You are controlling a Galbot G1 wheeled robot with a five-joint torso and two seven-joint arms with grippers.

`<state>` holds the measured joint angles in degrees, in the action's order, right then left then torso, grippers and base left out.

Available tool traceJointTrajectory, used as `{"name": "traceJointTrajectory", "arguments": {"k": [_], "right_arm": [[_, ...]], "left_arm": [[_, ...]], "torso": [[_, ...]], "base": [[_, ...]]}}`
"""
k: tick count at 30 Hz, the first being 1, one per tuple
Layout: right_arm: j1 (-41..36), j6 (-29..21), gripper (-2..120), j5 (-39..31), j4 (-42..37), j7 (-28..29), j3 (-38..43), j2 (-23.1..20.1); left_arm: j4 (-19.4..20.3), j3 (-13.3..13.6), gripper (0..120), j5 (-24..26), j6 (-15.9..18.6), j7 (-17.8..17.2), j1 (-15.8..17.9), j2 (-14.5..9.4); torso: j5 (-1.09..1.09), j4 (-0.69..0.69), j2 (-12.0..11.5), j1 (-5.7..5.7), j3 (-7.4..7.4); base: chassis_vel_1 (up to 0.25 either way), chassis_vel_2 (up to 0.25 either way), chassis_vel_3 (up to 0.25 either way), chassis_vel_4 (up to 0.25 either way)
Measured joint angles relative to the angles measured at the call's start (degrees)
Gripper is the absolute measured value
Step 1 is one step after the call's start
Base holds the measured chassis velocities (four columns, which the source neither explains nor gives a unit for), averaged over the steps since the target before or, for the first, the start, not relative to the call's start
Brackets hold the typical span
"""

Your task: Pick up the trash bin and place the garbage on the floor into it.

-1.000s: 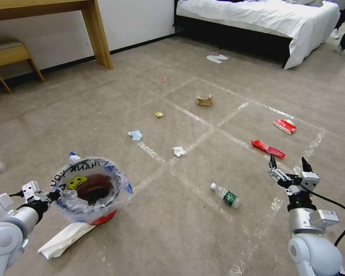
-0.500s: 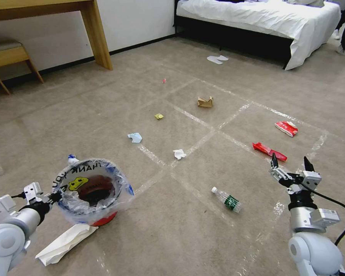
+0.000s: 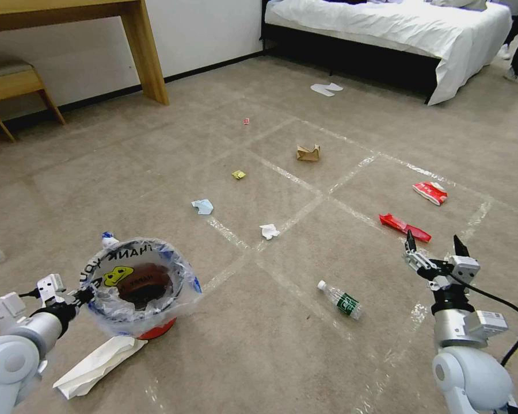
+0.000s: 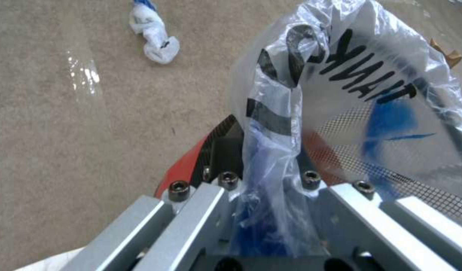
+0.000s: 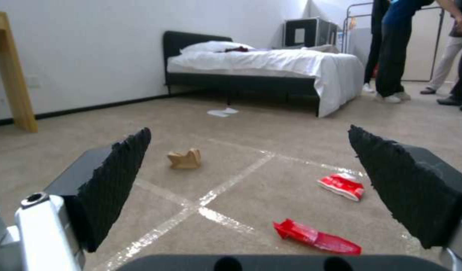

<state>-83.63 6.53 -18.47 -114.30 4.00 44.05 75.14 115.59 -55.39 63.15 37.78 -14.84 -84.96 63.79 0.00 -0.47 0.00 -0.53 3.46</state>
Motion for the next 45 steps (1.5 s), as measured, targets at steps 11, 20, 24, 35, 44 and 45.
{"name": "traceJointTrajectory", "arguments": {"k": [11,20,24,35,44,45], "right_arm": [[4.8,-26.0,100,-4.8,0.7,8.6,-8.2,-17.9],[13.0,-48.8,100,-16.4,4.9,14.0,-21.7,-29.0],[16.0,-49.8,100,-15.5,9.6,10.5,-29.2,-34.2],[28.3,-49.2,100,-11.6,22.1,3.1,-48.0,-31.5],[30.9,-48.9,100,-9.3,25.7,2.1,-54.3,-30.7],[31.2,-48.9,100,-8.8,26.4,2.1,-54.7,-30.5]], "left_arm": [[-0.4,0.6,5,-1.5,-0.4,0.7,0.1,0.7],[-1.2,1.4,5,-3.0,-0.7,1.0,1.0,1.5],[-1.9,2.0,5,-3.3,-0.8,1.0,1.6,1.4],[-1.4,0.3,5,-4.1,-1.2,0.9,-0.5,1.8],[-0.6,-0.1,5,-4.4,-1.6,0.5,-0.8,3.0],[-0.7,-0.1,5,-4.5,-1.8,0.5,-0.9,3.1]], "torso": [[-0.01,0.00,0.0,-0.01,0.01],[0.04,0.02,0.0,-0.01,0.01],[0.03,0.00,0.0,-0.01,0.01],[0.01,0.02,0.0,-0.01,0.00],[-0.01,0.01,0.0,-0.01,0.00],[-0.01,0.00,0.0,-0.01,0.00]], "base": [[0.000,0.000,0.000,0.000],[0.000,0.000,0.000,0.000],[0.000,0.000,0.000,0.000],[0.000,0.000,0.000,0.000],[0.000,0.000,0.000,0.000],[0.000,0.000,0.000,0.000]]}}
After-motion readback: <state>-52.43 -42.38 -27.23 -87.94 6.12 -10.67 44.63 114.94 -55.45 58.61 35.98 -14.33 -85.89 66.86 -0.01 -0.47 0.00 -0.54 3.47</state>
